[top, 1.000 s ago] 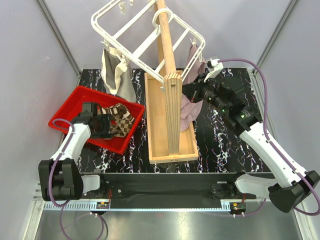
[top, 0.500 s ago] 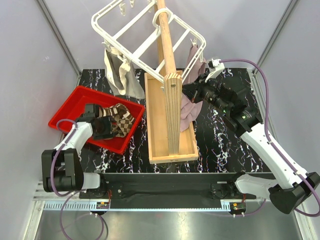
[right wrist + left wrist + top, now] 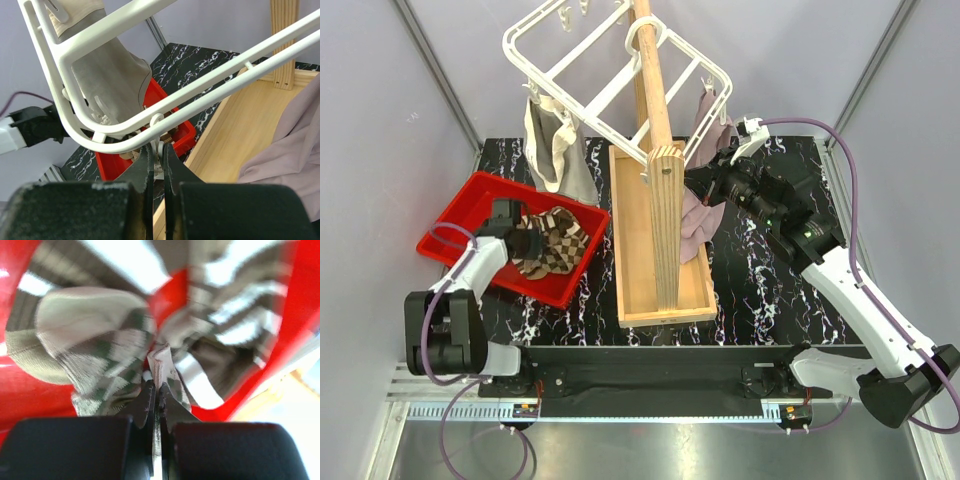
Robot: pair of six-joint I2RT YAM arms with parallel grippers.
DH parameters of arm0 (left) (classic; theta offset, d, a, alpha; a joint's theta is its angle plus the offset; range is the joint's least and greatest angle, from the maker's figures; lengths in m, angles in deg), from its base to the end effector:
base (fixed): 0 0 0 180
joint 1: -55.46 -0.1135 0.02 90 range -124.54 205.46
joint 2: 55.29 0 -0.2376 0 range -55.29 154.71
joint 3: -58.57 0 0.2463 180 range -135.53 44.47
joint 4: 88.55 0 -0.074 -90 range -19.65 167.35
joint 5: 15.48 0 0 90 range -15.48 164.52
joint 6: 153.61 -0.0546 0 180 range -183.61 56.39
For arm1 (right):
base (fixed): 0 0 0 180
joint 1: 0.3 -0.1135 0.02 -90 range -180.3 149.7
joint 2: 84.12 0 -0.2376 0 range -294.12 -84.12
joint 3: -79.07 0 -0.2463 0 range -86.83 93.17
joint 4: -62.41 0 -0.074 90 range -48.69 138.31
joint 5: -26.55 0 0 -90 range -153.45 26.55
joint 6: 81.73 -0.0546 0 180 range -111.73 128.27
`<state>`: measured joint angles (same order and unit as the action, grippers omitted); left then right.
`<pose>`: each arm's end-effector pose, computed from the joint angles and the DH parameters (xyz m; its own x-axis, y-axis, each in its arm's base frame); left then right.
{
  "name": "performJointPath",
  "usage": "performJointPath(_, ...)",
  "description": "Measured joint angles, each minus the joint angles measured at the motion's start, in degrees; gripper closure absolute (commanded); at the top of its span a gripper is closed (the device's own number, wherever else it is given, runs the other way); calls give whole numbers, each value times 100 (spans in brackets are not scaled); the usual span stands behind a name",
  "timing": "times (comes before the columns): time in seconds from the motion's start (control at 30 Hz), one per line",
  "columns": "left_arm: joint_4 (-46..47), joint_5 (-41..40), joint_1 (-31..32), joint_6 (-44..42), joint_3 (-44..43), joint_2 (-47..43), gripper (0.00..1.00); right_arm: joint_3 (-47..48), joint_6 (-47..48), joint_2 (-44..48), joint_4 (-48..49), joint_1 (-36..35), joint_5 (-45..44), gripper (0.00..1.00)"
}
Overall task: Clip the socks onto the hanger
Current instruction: Clamp the sock onto the hanger.
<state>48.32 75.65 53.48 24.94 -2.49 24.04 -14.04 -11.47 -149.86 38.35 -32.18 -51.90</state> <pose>0.2713 0.0083 0.1569 0.0029 -1.0000 0.0052 -0.8778 -0.0050 -0.4790 0.2315 0.1569 0.4125 -0.2727 0.2201 -0.9366 -0.6323 0.6927 0.3469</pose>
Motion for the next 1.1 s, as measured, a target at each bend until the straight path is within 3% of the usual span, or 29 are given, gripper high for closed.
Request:
performJointPath(0.13, -284, -732, 380, -1108, -577, -629, 100, 0, -2, 20, -22, 0, -2, 100)
performJointPath(0.23, 160, -866, 584, -2216, -568, -1733, 100, 0, -15, 50, -68, 0, 4, 100)
performJointPath(0.33, 1023, -629, 623, -3248, -114, -3042, 100, 0, -46, 70, -98, 0, 11, 100)
performJointPath(0.47, 1735, 221, 680, -4400, 138, -3950, 100, 0, -109, 70, -103, 0, 50, 100)
performJointPath(0.83, 2229, 4319, 1346, -6610, 116, -3565, 100, 186, -223, -2, -284, 0, 275, 100)
performJointPath(0.97, 2551, 5414, 1576, -6874, -160, -3101, 100, 188, -295, -2, -284, 0, 339, 100)
performJointPath(1.1, 3165, 5965, 1967, -6920, -365, -2385, 100, 162, -352, 2, -192, 4, 627, 100)
